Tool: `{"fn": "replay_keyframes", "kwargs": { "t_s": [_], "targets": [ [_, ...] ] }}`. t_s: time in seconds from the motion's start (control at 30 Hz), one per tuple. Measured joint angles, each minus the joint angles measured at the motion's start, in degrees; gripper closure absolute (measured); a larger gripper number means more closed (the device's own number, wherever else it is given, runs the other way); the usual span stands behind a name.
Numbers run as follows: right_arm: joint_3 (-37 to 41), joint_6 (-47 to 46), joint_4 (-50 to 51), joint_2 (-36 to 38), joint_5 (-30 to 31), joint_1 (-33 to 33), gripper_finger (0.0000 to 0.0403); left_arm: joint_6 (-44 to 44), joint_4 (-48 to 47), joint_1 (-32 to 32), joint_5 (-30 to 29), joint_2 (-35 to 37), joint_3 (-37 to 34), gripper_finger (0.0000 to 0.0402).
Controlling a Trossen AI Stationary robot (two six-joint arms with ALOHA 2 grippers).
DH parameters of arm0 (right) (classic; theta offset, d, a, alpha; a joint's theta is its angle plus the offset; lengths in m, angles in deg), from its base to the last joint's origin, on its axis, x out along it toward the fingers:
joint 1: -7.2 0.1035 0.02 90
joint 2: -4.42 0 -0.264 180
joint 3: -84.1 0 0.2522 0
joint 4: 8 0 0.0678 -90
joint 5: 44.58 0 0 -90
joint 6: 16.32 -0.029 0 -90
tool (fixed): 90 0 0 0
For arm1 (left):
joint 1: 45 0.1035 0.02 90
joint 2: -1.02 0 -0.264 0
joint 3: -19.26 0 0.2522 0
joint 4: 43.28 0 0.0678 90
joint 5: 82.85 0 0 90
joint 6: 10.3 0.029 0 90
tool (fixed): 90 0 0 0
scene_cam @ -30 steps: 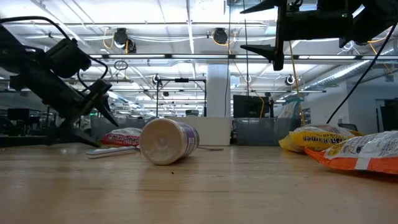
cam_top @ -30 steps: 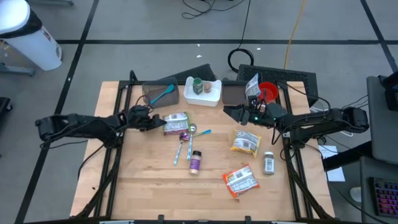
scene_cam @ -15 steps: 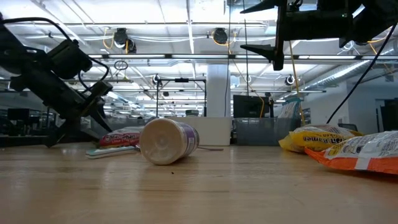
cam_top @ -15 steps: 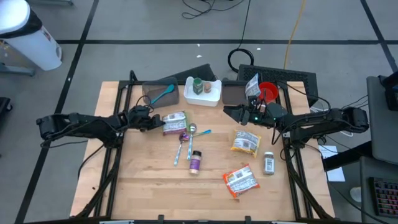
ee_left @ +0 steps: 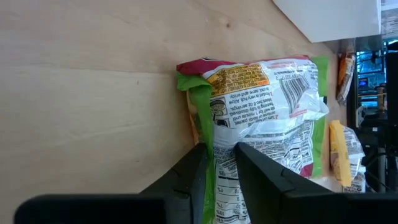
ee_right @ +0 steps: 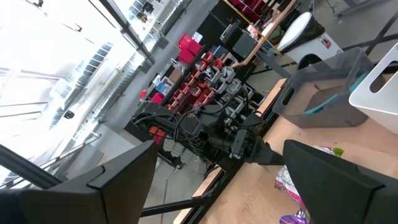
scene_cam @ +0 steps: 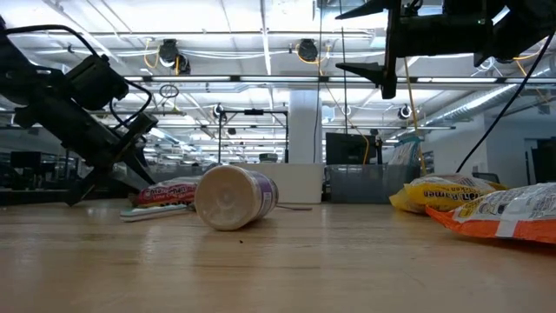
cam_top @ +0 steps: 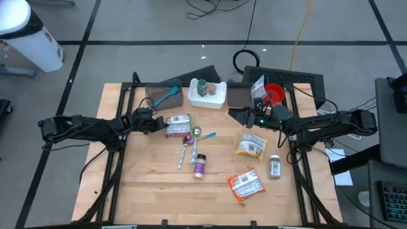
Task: Pick & Place Food Item
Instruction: Put the green noodle pack into the right black bin
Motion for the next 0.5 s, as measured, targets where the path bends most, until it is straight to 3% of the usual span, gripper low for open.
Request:
{"fn": "replay_keyframes", "kwargs": {
  "t_s": [0.5],
  "targets": [
    [0.0,1.68,8.26,0.02,-1.55,0.02,0.0062,1.18,11.74,0.0,4.46,0.04,0.0,0.0309]
  ]
}}
